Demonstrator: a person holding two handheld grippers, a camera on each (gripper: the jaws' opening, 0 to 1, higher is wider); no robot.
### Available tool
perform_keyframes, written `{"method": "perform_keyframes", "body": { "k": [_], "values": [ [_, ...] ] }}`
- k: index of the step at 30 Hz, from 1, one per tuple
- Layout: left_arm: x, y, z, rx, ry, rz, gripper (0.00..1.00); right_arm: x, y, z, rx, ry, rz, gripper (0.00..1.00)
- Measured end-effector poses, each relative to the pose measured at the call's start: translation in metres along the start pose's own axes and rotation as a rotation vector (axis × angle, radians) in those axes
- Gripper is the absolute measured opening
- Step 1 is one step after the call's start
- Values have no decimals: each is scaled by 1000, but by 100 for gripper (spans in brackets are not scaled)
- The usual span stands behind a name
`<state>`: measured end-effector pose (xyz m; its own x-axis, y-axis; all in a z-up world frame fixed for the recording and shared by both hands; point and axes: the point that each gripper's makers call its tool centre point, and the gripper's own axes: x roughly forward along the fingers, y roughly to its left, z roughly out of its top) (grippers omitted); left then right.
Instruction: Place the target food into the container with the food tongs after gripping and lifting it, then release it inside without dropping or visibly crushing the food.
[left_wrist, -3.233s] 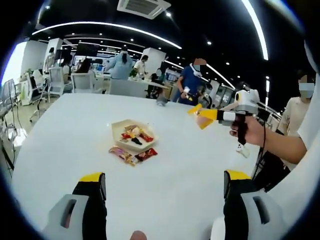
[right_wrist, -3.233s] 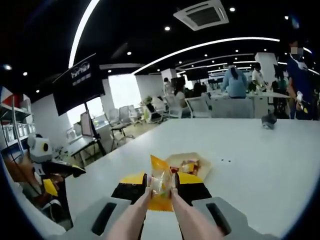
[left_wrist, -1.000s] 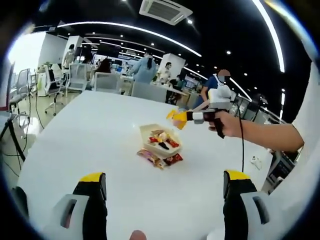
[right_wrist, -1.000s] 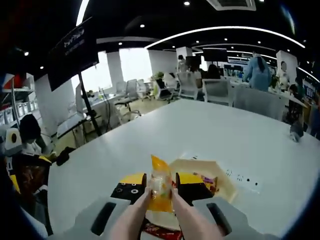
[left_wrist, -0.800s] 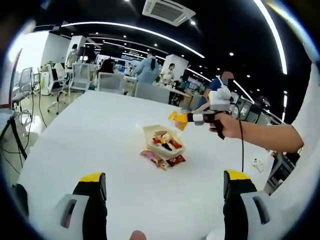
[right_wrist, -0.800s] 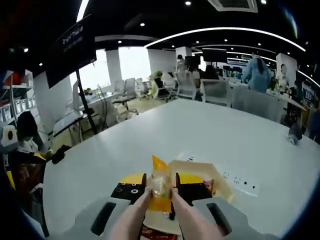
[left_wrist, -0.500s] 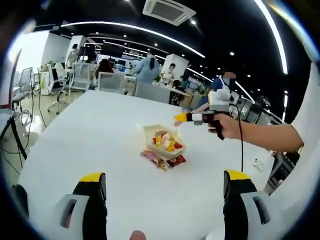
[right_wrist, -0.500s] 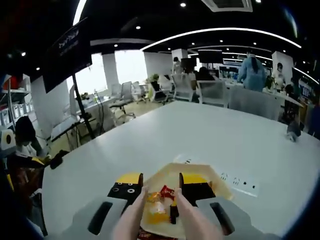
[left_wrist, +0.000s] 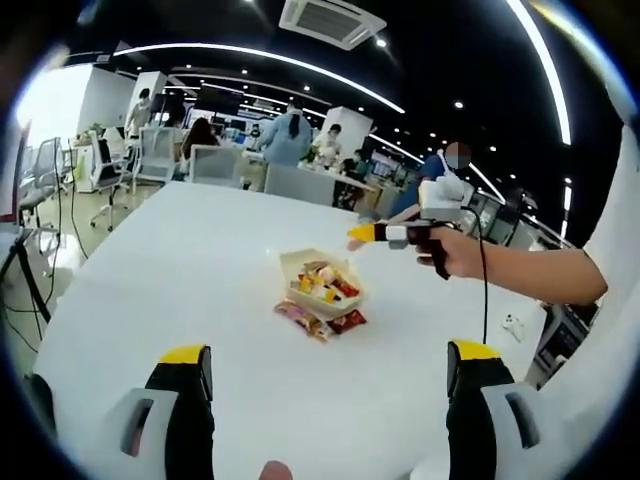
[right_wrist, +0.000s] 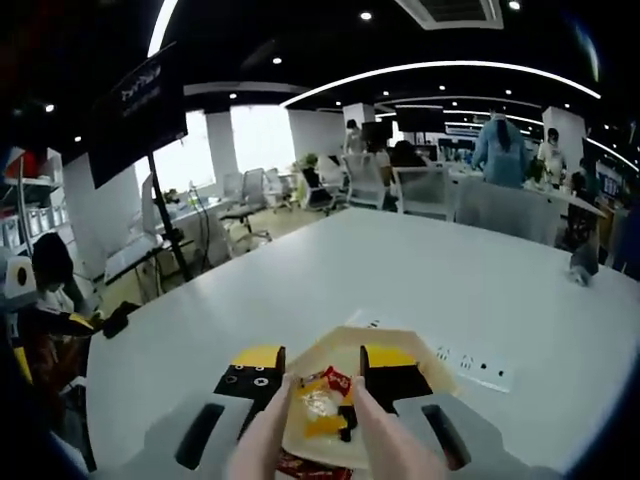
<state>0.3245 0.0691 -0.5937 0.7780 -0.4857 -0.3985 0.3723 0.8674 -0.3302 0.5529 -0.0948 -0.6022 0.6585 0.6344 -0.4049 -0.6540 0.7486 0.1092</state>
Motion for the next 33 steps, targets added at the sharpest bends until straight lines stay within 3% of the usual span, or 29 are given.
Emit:
{"method": "perform_keyframes", "body": {
  "k": [6, 17, 25, 33],
  "values": [
    [1, -8, -1, 14, 5, -20, 98, -18, 10, 0, -14, -16, 30, 29],
    [6, -34, 3, 24, -7, -101, 99, -76, 15, -17, -26, -39, 6, 29],
    [4, -63, 3, 118, -39, -146, 99, -118, 25, -32, -57, -55, -25, 29],
    [4, -77, -4, 205, -49, -121, 100, -158, 34, -46, -54, -73, -54, 29]
  ]
}}
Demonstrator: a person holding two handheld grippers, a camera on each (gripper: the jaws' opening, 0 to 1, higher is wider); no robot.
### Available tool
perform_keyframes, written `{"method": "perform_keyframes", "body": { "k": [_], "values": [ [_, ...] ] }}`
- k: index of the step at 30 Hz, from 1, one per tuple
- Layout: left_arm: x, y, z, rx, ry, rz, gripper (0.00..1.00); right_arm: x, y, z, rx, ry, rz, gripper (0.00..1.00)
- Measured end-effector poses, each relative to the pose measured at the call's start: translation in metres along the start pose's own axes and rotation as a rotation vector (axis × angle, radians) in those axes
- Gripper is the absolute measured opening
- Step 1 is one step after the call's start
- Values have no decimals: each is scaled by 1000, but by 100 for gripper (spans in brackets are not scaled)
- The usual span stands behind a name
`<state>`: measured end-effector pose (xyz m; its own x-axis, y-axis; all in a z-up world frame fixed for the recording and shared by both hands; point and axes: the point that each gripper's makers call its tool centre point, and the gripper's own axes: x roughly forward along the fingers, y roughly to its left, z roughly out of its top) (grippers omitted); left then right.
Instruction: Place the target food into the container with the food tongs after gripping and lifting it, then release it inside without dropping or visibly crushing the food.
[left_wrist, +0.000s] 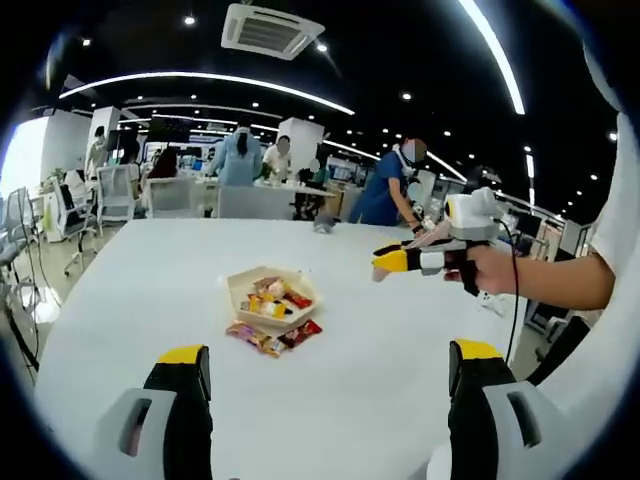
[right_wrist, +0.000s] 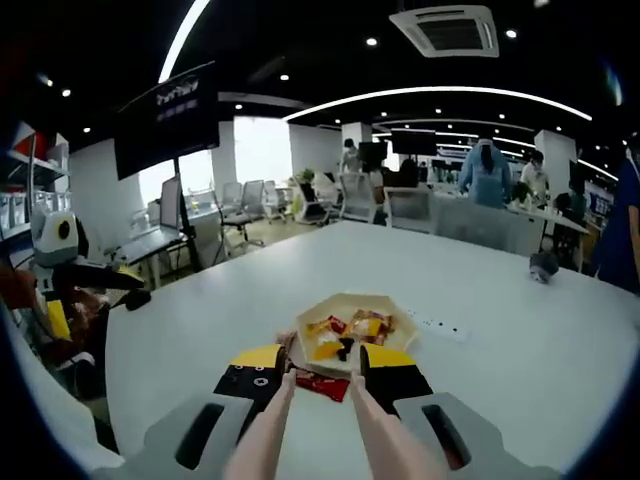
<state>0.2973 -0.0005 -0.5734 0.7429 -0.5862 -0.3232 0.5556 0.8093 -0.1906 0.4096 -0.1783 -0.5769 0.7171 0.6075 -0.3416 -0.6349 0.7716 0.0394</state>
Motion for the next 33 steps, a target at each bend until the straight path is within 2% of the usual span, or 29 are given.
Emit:
{"method": "perform_keyframes", "body": {
  "k": [4, 8, 10, 12, 13, 16, 18, 19, 26, 31, 33],
  "values": [
    [3, -9, -2, 17, 12, -11, 100, -16, 4, -5, -6, -5, -7, 29],
    [7, -19, -2, 47, 1, -32, 100, -24, 9, -12, 1, -4, -10, 29],
    [9, -29, 5, 69, -53, -72, 100, -27, 9, -15, -1, -1, -11, 29],
    [9, -36, 13, 42, -118, -95, 100, -31, 10, -15, -3, -13, -16, 29],
    [9, -38, 15, 21, -129, -103, 100, -31, 8, -16, 4, -13, -15, 29],
    [10, -37, 13, -13, -101, -102, 100, -30, 7, -17, 15, -15, -15, 29],
    [10, -33, 4, 16, -41, -84, 100, -27, 7, -16, 19, -19, -10, 29],
    [9, -33, 2, 18, -31, -82, 100, -25, 8, -16, 17, -16, -8, 29],
    [5, -20, -6, 22, 5, -34, 100, -8, 14, -18, -1, 2, 35, 29],
    [5, -12, -20, 8, 87, -9, 99, 10, 15, -18, -21, 22, 61, 29],
    [4, -7, -19, 17, 81, 15, 99, 17, 15, -19, -24, 30, 72, 29]
  ]
}}
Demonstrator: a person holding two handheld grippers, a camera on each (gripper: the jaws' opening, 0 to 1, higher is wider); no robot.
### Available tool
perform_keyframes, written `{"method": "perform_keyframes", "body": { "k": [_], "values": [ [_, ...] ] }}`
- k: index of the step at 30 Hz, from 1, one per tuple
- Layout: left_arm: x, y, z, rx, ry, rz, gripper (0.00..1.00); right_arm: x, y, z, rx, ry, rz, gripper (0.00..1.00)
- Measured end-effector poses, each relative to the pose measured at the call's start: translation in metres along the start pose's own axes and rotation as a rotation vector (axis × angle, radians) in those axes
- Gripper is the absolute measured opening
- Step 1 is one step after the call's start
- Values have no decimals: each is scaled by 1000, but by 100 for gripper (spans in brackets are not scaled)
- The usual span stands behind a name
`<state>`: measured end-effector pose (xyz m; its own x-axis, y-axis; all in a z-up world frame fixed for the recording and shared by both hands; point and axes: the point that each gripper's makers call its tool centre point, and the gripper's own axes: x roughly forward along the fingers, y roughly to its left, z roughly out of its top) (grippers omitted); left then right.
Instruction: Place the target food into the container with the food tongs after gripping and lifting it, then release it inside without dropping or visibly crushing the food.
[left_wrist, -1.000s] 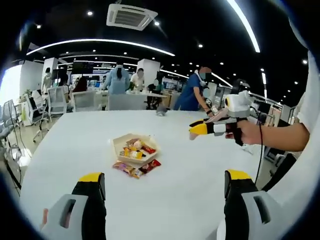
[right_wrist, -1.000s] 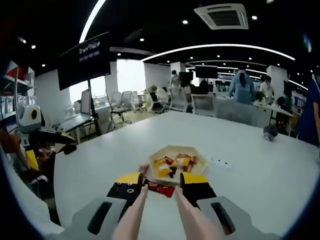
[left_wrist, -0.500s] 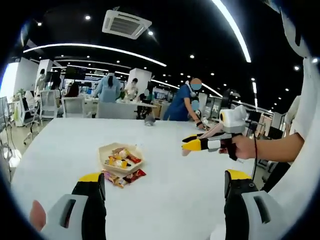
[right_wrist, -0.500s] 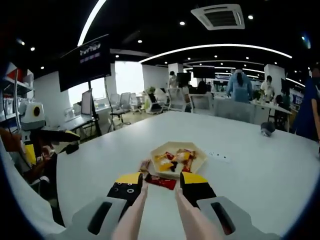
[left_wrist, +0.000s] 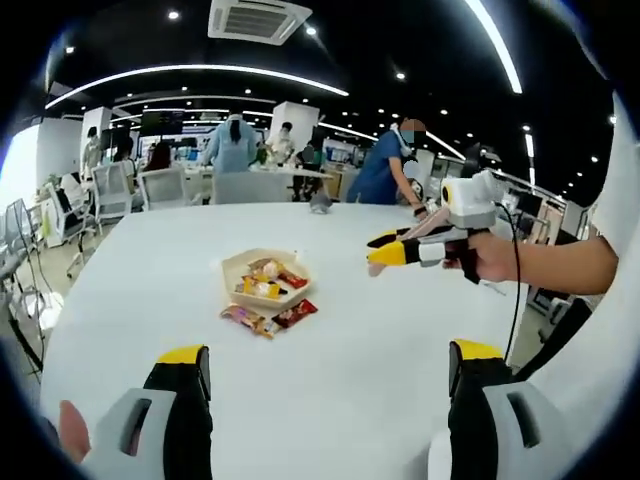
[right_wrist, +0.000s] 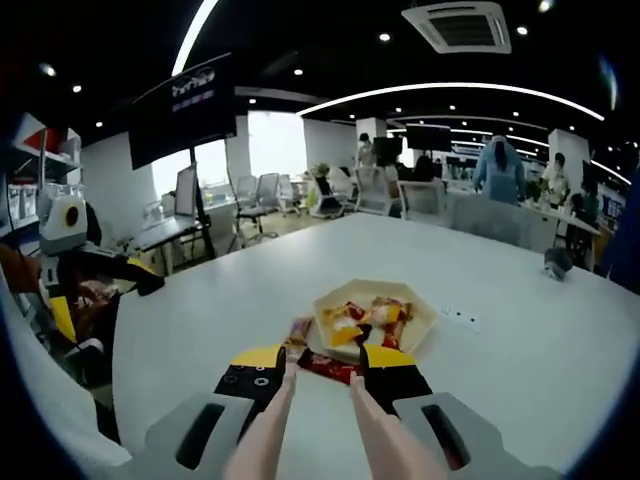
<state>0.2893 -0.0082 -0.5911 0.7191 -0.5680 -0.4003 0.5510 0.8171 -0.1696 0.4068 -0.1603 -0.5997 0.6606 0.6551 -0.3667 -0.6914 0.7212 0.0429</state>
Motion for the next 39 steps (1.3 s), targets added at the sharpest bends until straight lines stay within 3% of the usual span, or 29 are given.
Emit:
{"method": "perform_keyframes", "body": {
  "k": [7, 11, 21, 27, 32, 39],
  "values": [
    [-3, 9, 7, -41, -42, 8, 100, 26, -8, -4, -49, 28, 11, 29],
    [-3, 14, 4, -48, -28, 14, 100, 42, -8, -10, -59, 44, 42, 29],
    [-6, 34, 0, -74, -6, 55, 100, 82, 5, -28, -179, 117, 161, 28],
    [-6, 43, -6, -92, 8, 79, 100, 100, 14, -44, -302, 169, 229, 28],
    [-6, 49, -10, -114, 18, 99, 100, 109, 3, -57, -383, 207, 230, 28],
    [2, 57, -15, -128, 47, 111, 100, 117, 4, -68, -538, 238, 314, 27]
  ]
}}
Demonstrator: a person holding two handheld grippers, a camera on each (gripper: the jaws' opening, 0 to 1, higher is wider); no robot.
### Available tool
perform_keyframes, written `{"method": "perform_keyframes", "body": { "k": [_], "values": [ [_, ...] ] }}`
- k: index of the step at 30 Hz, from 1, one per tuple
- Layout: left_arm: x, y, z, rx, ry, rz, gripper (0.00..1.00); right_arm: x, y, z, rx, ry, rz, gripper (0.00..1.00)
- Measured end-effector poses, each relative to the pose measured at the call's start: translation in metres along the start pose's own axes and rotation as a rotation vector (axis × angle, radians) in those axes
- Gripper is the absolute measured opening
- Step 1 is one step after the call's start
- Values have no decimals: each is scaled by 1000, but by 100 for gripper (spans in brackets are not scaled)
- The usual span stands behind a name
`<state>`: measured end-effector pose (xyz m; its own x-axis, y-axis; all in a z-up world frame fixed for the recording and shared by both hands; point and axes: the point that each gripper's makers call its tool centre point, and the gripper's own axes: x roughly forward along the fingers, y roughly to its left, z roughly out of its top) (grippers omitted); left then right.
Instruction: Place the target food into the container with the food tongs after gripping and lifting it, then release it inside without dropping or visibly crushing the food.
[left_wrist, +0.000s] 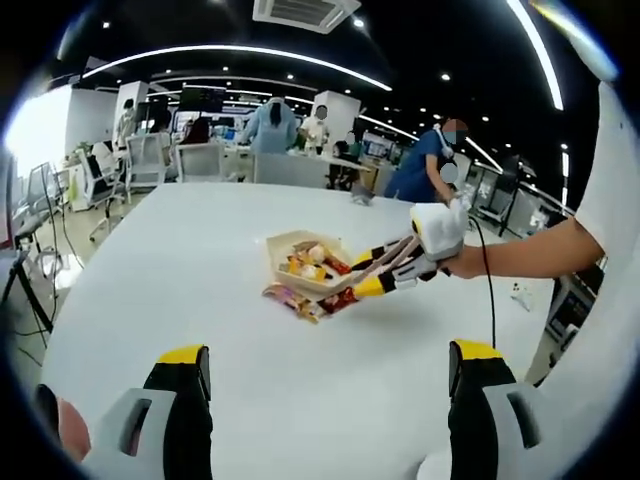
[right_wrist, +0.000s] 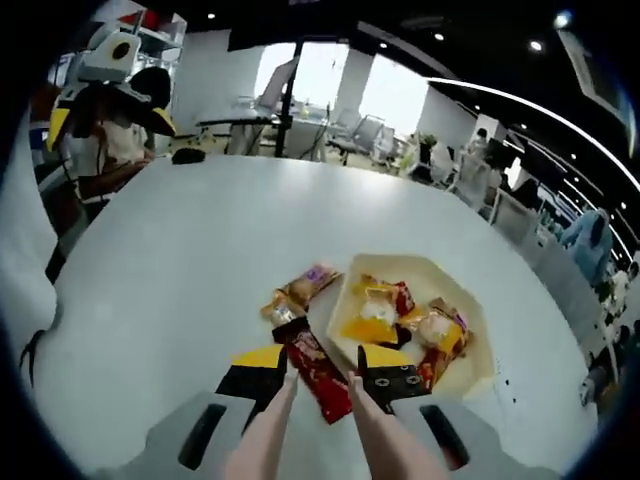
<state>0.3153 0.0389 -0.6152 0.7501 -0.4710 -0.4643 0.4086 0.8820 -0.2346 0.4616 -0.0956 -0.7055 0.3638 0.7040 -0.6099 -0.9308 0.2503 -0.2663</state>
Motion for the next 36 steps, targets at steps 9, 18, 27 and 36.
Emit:
{"method": "perform_keyframes", "body": {
  "k": [9, 18, 27, 36],
  "values": [
    [12, 6, 0, -15, 21, 8, 100, 8, 5, -1, -85, 11, 54, 26],
    [18, 10, -4, -22, 43, 11, 99, 9, 9, -13, -155, 18, 82, 26],
    [19, 12, -3, -24, 43, 11, 99, 11, 13, -12, -61, 1, 110, 27],
    [18, 12, 0, -20, 34, 9, 99, 6, 12, -5, 114, -5, 68, 27]
  ]
}}
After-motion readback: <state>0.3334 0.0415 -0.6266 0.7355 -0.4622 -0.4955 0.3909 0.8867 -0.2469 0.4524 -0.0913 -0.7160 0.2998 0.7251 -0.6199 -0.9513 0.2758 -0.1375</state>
